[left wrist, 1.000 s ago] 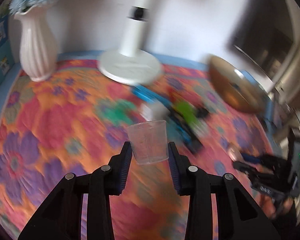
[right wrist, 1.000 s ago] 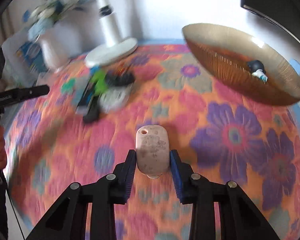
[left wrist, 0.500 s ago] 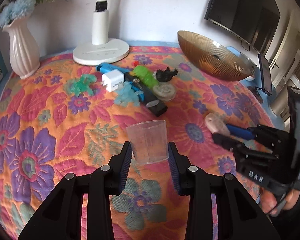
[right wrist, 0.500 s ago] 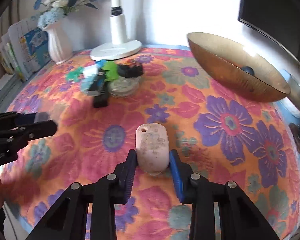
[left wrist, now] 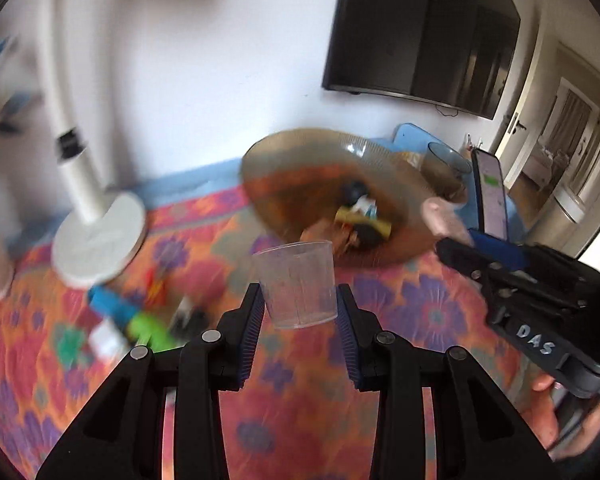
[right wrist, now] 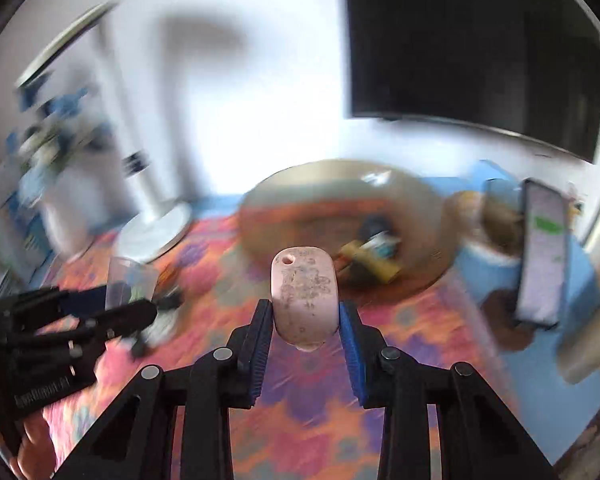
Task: Organize rigid objects
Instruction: 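Carry both items over the amber glass bowl and open both grippers, then move both open grippers back toward the pile of items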
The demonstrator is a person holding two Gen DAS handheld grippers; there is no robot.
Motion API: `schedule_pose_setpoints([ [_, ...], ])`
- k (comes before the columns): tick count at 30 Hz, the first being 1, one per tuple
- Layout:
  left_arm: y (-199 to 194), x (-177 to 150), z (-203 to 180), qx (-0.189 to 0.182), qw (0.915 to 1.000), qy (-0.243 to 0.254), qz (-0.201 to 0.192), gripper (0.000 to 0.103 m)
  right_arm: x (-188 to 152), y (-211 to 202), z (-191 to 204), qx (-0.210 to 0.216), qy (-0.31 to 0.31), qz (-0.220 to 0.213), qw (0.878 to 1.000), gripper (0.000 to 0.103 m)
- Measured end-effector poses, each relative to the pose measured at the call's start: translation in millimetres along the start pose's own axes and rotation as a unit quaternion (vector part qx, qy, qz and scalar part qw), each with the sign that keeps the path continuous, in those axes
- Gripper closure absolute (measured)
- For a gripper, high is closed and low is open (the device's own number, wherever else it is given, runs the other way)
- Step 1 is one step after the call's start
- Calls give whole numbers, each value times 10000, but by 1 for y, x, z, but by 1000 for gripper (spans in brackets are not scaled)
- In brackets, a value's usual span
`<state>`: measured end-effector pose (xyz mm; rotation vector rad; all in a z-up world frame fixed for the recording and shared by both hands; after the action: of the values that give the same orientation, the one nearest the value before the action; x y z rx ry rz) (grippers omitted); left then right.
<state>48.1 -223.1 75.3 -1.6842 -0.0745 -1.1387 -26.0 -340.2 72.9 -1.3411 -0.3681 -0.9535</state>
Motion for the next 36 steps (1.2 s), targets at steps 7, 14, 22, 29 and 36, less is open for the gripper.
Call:
schedule_pose_setpoints([
  [7,50,35,-19,-123,9994,-112,315,70,47,40,-37,-207,407,589,9972,70],
  [14,66,37,-23,115,9987,-34,493,36,37,77,-54,-387,585,1099,9915,69],
  [22,-26,8,24,578,9976,-372,-129,32,27,43,-65,-142,1002,1054,9893,68],
  [29,-128,-61,88,1503,9831,-970,-387,32,-11,-12,-4,438,872,805,9920,59],
  [36,-185,-129,112,2076,9675,-1340,-540,32,-52,-49,70,897,342,576,9937,59],
])
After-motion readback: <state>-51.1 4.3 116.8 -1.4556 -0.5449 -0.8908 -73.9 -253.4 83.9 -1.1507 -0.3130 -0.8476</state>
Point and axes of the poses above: each gripper's, at about its wrist camera, not at the fingertips, and y roughly the way its jaws point, z to its left, x to its top, the point moved 7 cm from there along y, roughly the way its jaws point, and after that the axes turned 13 degrees about y, right-handed, at the moved point
